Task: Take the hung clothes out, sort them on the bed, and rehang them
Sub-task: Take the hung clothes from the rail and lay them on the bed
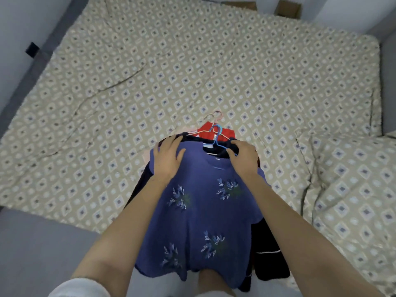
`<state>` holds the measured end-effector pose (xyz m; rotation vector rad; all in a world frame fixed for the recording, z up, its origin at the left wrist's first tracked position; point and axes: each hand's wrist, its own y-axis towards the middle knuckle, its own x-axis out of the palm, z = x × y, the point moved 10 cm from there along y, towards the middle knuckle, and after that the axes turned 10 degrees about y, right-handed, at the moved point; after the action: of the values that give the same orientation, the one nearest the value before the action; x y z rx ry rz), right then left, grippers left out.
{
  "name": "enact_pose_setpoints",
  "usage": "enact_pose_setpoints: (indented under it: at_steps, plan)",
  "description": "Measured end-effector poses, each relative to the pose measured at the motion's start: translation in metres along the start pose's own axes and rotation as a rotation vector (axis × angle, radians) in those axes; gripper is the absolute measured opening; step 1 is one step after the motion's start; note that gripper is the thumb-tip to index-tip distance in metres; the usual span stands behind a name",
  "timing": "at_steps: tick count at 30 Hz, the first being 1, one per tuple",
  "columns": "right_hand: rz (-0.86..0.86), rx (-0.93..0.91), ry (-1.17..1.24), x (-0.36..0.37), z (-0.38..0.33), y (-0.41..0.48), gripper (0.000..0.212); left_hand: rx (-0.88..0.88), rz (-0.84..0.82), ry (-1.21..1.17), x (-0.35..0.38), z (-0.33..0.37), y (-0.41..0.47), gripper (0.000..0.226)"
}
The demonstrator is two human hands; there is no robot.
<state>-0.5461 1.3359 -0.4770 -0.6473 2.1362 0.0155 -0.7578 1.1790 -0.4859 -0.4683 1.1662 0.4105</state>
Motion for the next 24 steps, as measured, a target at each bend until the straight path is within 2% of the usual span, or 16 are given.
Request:
enact_pose_setpoints:
  at_steps: [3, 6, 9, 12, 19, 24]
  plan:
    - [-0.02, -0.109, -0.043, 0.008, -0.046, -0.016, 0.036, -0.047, 0.008, 0.018, -0.027, -0.013, -0.028, 0.049]
    - [-0.098, -0.221, -0.11, 0.034, -0.095, -0.039, 0.049, -0.089, 0.052, 0.042, -0.056, -0.036, -0.062, 0.052]
    - [-0.197, -0.312, -0.218, 0.067, -0.145, -0.072, 0.061, -0.165, 0.11, 0.039, -0.085, -0.075, -0.11, 0.052]
    - [-0.275, -0.439, -0.296, 0.098, -0.203, -0.124, 0.063, -0.253, 0.168, 0.062, -0.114, -0.124, -0.173, 0.052]
    - [-0.412, -0.75, -0.303, 0.179, -0.332, -0.296, 0.066, -0.535, 0.329, 0.117, -0.18, -0.256, -0.38, 0.056]
    - [-0.501, -0.966, -0.273, 0.232, -0.402, -0.458, 0.065, -0.721, 0.411, 0.197, -0.209, -0.311, -0.565, 0.063]
